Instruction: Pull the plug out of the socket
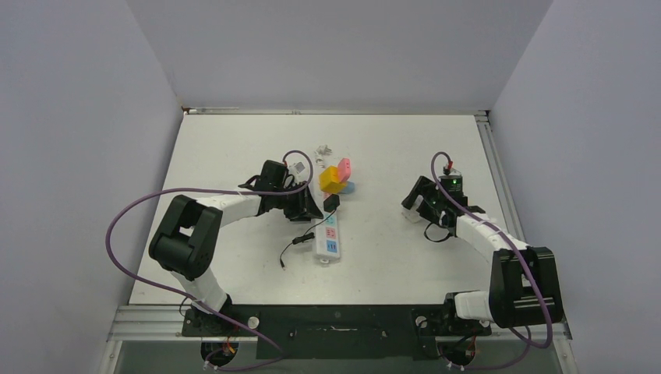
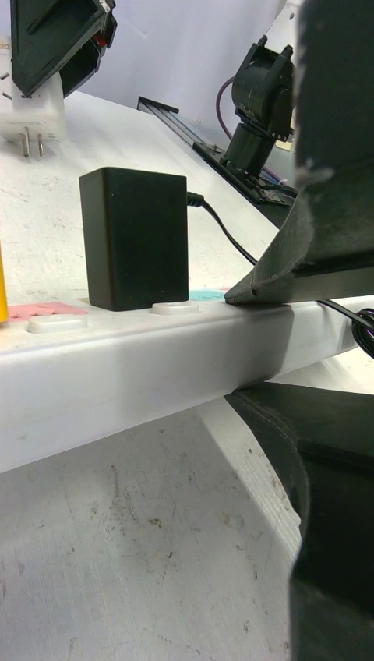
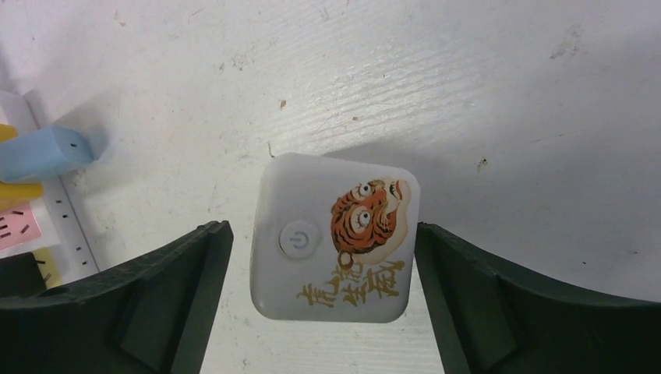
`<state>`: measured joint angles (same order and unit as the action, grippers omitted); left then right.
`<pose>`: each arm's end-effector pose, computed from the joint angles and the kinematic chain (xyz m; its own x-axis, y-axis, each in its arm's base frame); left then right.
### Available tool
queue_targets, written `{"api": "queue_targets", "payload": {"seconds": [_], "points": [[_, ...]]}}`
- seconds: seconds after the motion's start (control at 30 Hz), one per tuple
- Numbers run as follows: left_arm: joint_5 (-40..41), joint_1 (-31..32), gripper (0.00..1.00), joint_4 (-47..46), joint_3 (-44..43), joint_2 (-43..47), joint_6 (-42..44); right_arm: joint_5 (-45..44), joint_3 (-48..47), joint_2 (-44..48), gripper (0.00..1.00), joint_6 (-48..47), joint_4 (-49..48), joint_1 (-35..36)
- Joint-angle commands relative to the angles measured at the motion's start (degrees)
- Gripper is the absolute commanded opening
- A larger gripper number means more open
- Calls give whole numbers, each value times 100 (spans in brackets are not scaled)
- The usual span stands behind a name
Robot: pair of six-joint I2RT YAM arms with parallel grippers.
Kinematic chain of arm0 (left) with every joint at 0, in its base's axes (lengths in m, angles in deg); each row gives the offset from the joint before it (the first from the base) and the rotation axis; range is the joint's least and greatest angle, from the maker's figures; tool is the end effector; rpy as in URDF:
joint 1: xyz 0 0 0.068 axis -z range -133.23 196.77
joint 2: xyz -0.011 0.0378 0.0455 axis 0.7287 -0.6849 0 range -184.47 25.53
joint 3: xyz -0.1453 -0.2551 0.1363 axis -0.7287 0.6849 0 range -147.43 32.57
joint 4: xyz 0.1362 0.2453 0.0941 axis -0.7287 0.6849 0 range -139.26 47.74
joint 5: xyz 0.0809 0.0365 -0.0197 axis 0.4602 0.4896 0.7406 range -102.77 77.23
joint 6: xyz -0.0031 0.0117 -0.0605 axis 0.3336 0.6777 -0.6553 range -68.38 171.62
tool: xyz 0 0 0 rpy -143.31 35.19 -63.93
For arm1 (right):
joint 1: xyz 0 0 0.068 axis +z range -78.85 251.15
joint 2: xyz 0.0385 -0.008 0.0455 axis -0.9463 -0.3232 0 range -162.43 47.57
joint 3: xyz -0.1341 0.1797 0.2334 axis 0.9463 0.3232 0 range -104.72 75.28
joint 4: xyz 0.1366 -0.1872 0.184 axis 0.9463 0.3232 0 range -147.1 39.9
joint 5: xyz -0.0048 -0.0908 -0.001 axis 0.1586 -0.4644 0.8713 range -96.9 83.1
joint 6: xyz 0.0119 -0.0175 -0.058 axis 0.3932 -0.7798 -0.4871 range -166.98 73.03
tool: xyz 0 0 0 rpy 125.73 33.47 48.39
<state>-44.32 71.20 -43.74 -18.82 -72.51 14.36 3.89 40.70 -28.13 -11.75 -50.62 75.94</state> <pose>0.3275 -0.1756 0.1734 -0.9626 -0.1294 -0.2380 0.0777 0.7097 -0.7002 0.2725 0.0315 0.1916 -0.7209 0.5081 -0.4712 0.2546 0.8267 0.5018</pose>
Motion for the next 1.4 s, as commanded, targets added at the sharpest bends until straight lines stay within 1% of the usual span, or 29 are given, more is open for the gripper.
{"api": "queue_targets", "payload": {"seconds": [0.0, 0.07, 0.13, 0.2, 0.3, 0.4, 0.5, 0.6, 0.63, 0.7, 0.83, 0.9, 0.93, 0.97, 1.1, 1.2, 1.3, 1.37], "points": [[219, 115, 0, 219, -134, 83, 319, -350, 38, 233, 93, -41, -65, -53], [219, 124, 0, 224, -132, 80, 322, -413, 10, 352, 99, -52, 45, -87], [209, 133, 0, 228, -132, 79, 324, -566, -56, 488, 93, -60, 207, -101], [211, 141, 0, 224, -133, 83, 316, -759, -122, 650, 91, -61, 394, -110], [193, 149, 0, 217, -129, 85, 309, -937, -187, 929, 91, -4, 602, -111], [183, 155, 0, 213, -122, 84, 306, -840, -253, 1229, 91, 43, 778, -104], [171, 167, 0, 204, -121, 83, 285, -529, -293, 1597, 90, 60, 862, -98], [117, 176, 0, 179, -121, 83, 256, 354, -217, 1926, 91, 100, 551, -13], [107, 185, 0, 166, -117, 88, 248, 589, -207, 1991, 91, 132, 451, 70], [101, 193, 0, 152, -108, 92, 238, 706, -283, 2005, 91, 175, 406, 446], [105, 227, 0, 151, -107, 88, 252, 169, -547, 1743, 97, 310, 448, 1482], [112, 246, 0, 150, -116, 83, 260, -19, -570, 1540, 98, 533, 189, 1963], [114, 253, 0, 153, -114, 79, 256, -98, -555, 1435, 100, 668, 7, 2181], [114, 255, 0, 158, -116, 75, 260, -173, -531, 1293, 97, 794, -231, 2383], [136, 256, 0, 184, -120, 57, 277, -364, -611, 611, 91, 1144, -1098, 3063], [130, 264, 0, 186, -118, 48, 275, -417, -890, 25, 85, 1235, -1381, 3411], [116, 265, 0, 195, -133, 55, 274, -507, -1110, -419, 85, 1282, -1491, 3659], [122, 265, 0, 208, -139, 65, 277, -537, -1198, -602, 85, 1332, -1545, 3685]]}}
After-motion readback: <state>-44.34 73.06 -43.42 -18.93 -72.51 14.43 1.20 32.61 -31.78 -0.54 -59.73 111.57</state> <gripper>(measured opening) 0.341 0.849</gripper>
